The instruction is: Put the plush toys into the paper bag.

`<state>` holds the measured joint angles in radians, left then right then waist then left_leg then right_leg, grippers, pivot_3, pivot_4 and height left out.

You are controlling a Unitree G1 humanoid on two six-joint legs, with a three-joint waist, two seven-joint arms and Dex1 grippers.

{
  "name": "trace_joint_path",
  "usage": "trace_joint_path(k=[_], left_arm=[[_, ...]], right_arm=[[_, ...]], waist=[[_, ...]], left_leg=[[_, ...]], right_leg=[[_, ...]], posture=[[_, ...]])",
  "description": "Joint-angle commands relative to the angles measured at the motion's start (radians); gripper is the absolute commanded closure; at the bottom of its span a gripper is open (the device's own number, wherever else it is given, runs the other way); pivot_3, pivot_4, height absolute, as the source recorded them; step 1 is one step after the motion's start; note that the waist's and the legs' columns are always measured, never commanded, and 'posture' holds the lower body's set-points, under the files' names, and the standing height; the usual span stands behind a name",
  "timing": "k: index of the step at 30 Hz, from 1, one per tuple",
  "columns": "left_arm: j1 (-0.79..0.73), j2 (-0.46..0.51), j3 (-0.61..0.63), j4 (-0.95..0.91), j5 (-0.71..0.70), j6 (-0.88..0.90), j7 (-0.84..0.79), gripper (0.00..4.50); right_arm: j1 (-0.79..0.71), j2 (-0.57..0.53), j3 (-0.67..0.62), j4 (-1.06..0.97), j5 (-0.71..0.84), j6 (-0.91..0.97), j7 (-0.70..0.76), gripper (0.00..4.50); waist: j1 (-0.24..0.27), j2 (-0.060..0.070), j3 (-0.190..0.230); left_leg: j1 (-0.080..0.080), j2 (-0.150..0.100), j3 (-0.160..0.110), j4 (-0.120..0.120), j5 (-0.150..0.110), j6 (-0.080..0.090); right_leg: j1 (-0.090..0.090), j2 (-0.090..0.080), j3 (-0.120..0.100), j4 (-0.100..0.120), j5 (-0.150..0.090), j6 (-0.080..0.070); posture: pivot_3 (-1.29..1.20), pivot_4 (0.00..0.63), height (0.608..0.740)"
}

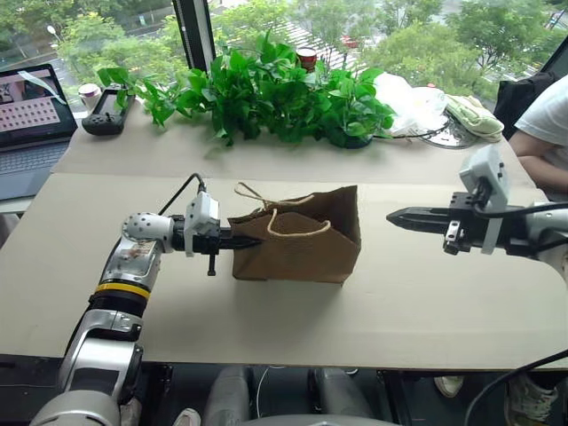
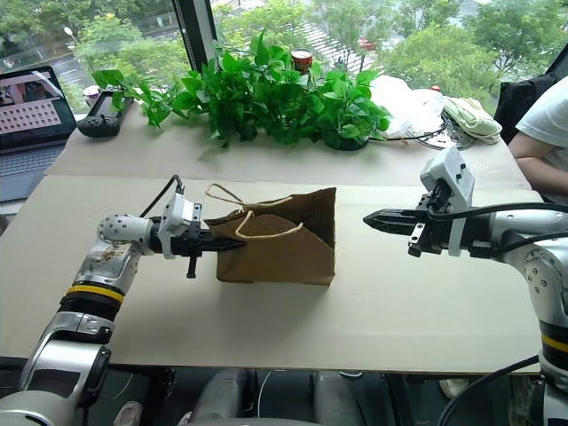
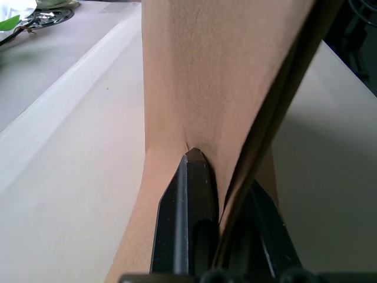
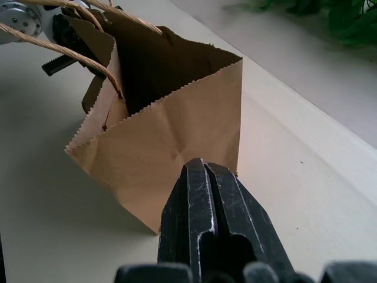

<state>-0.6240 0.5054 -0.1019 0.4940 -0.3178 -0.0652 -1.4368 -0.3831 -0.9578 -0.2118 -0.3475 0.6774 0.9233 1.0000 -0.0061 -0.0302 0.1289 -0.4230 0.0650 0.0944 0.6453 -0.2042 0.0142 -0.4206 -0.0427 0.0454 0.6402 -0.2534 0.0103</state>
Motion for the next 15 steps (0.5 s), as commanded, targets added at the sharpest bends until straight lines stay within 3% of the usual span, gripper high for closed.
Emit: trace_joint_path(k=[1, 9, 15], left_arm=[[-0.008, -0.022, -0.008, -0.019, 0.003, -0.012, -0.008, 4.42], [-0.01, -0.034, -0.014, 0.006, 0.024, -0.017, -0.003, 4.42], [-0.031, -0.01, -0.013, -0.006, 0.042, 0.02, 0.011, 2.46]], right_arm=[[-0.018, -0.012, -0.015, -0.009, 0.004, -0.027, -0.005, 4.5], [-0.007, -0.033, 0.004, 0.003, -0.023, -0.019, -0.017, 4.5], [-0.018, -0.034, 0.012, 0.014, -0.034, -0.022, -0.018, 4.5]], waist=[[0.001, 0.0, 0.0], [0.003, 0.0, 0.0], [0.004, 0.0, 0.0]], left_leg=[[0.0, 0.0, 0.0, 0.0, 0.0, 0.0], [0.0, 0.0, 0.0, 0.0, 0.0, 0.0], [0.0, 0.0, 0.0, 0.0, 0.0, 0.0]], right_leg=[[0.0, 0.0, 0.0, 0.0, 0.0, 0.0], [0.0, 0.0, 0.0, 0.0, 0.0, 0.0], [0.0, 0.0, 0.0, 0.0, 0.0, 0.0]], posture=[[0.0, 0.15, 0.74], [0.0, 0.15, 0.74], [0.0, 0.15, 0.74]])
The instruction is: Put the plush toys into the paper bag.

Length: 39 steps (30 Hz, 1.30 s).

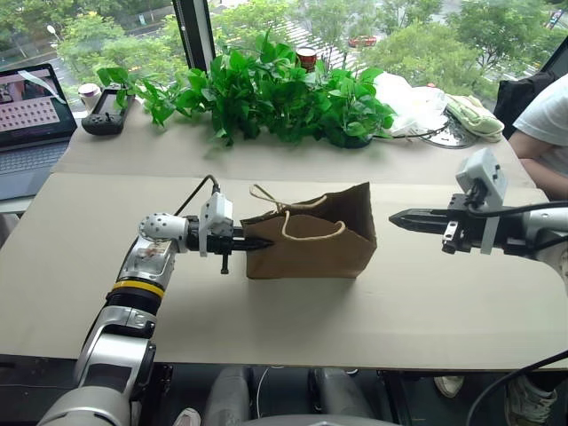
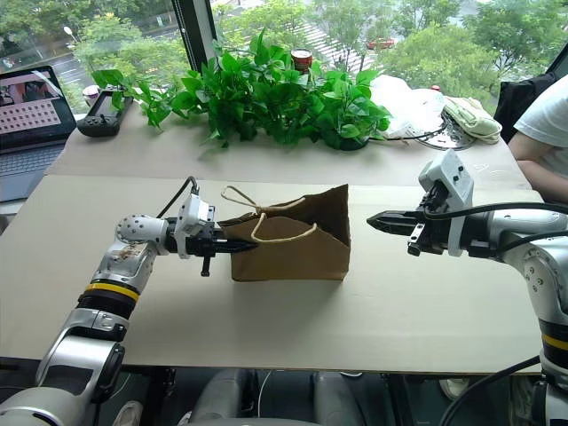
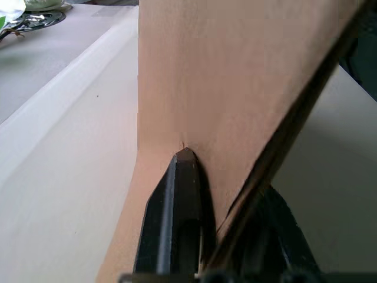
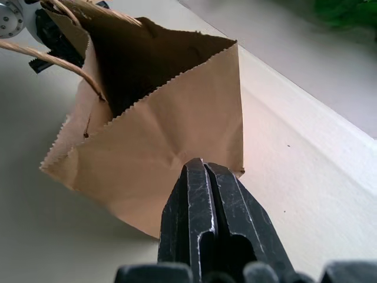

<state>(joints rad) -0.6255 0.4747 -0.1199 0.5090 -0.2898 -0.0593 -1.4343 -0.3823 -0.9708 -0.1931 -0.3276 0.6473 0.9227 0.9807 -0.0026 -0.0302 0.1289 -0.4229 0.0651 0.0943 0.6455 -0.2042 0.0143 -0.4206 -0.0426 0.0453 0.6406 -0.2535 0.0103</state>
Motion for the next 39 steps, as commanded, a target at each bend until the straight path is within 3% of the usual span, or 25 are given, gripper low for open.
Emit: trace_joint_path(k=[1, 4, 11, 20, 39], left_arm=[[-0.027, 0.03, 0.008, -0.036, 0.01, 0.031, 0.003, 2.16], [-0.019, 0.069, 0.021, -0.096, -0.015, 0.098, -0.02, 1.1], [0.002, 0.197, 0.085, -0.316, -0.104, 0.297, -0.022, 1.1], [-0.047, 0.463, 0.175, -0.5, -0.306, 0.662, -0.128, 1.1], [-0.085, 0.454, 0.197, -0.476, -0.333, 0.692, -0.072, 1.1]], right_arm=[[-0.023, -0.021, -0.005, -0.004, -0.004, -0.021, 0.002, 4.5], [-0.037, -0.025, 0.001, 0.005, -0.008, -0.025, 0.004, 4.5], [-0.056, -0.045, 0.006, 0.009, -0.015, -0.028, 0.011, 4.5], [-0.082, -0.098, 0.004, -0.018, 0.019, -0.015, 0.06, 4.5], [-0.137, -0.079, 0.037, -0.007, 0.031, -0.012, 0.039, 4.5]], waist=[[0.0, 0.0, 0.0], [-0.002, 0.0, 0.0], [-0.004, 0.0, 0.0], [-0.011, 0.001, 0.0], [-0.007, 0.001, 0.001]], left_leg=[[0.0, 0.0, 0.0, 0.0, 0.0, 0.0], [0.0, 0.0, 0.0, 0.0, 0.0, 0.0], [0.0, 0.0, 0.0, 0.0, 0.0, 0.0], [0.001, 0.001, -0.001, -0.001, 0.0, 0.0], [0.0, 0.001, 0.002, 0.0, 0.0, 0.0]], right_leg=[[0.0, 0.0, 0.0, 0.0, 0.0, 0.0], [0.0, 0.0, 0.0, 0.0, 0.0, 0.0], [0.0, 0.0, 0.0, 0.0, 0.0, 0.0], [-0.001, 0.0, 0.0, 0.0, 0.0, 0.0], [-0.001, 0.0, 0.0, 0.001, -0.001, 0.0]], posture=[[0.0, 0.15, 0.74], [0.0, 0.15, 0.74], [0.0, 0.15, 0.74], [0.0, 0.15, 0.74], [0.0, 0.15, 0.74]])
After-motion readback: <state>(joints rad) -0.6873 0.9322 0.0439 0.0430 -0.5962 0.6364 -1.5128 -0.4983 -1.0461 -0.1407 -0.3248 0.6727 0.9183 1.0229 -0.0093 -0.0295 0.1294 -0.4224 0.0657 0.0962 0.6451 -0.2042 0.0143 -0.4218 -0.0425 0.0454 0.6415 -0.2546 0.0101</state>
